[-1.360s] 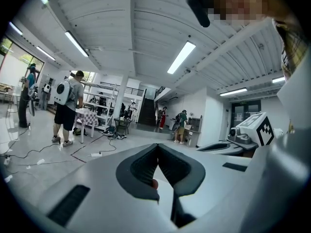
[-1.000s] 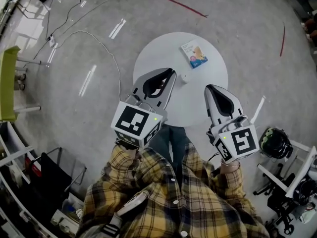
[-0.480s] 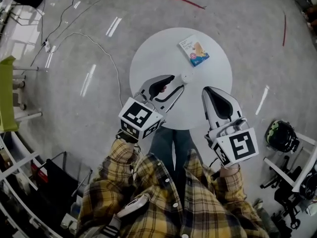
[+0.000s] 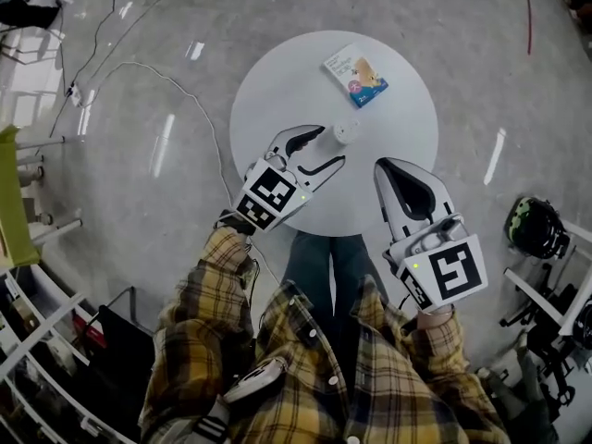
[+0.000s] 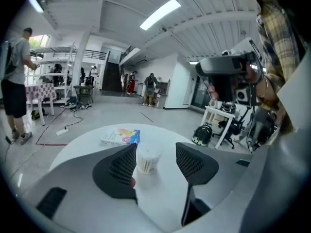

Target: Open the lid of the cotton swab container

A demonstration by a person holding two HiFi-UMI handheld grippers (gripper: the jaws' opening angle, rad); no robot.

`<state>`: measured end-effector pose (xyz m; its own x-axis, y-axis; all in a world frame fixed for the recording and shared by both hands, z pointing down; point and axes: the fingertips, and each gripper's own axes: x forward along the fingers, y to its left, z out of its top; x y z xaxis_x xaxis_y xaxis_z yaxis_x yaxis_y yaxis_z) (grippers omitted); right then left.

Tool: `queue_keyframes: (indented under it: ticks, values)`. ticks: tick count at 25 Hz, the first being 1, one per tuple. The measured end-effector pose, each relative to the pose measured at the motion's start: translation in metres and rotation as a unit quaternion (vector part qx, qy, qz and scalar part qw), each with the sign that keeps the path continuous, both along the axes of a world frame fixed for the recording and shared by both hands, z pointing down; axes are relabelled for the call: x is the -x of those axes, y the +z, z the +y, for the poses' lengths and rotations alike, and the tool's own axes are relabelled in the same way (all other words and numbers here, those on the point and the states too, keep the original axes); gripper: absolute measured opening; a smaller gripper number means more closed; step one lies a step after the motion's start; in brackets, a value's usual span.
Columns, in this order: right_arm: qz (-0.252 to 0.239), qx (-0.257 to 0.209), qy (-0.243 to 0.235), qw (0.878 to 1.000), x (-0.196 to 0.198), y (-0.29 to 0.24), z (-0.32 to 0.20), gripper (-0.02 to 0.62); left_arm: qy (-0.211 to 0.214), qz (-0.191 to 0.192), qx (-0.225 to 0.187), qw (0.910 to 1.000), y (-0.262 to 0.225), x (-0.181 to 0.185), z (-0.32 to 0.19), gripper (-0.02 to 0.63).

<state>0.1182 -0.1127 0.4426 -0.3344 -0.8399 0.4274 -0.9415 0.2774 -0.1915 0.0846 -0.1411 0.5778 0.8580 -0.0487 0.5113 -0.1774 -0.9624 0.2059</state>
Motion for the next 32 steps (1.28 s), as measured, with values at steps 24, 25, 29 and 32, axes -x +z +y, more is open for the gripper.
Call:
queue_keyframes:
  ticks: [24, 25, 29, 32]
  values:
    - [-0.016, 0.04, 0.029, 0.999, -0.013, 0.039, -0.013, 0.017, 0.19, -0.066, -0.043, 0.9786, 0.083, -0.041, 0.001, 0.33]
    - [-0.014, 0.041, 0.03, 0.999, -0.014, 0.039, -0.013, 0.017, 0.196, -0.068, -0.044, 0.9773, 0.085, -0.043, 0.003, 0.33]
    - [-0.011, 0.044, 0.038, 0.998, -0.018, 0.04, -0.011, 0.017, 0.208, -0.073, -0.048, 0.9743, 0.091, -0.047, 0.007, 0.33]
    - [-0.01, 0.044, 0.04, 0.998, -0.019, 0.04, -0.011, 0.017, 0.206, -0.078, -0.055, 0.974, 0.095, -0.048, 0.007, 0.328]
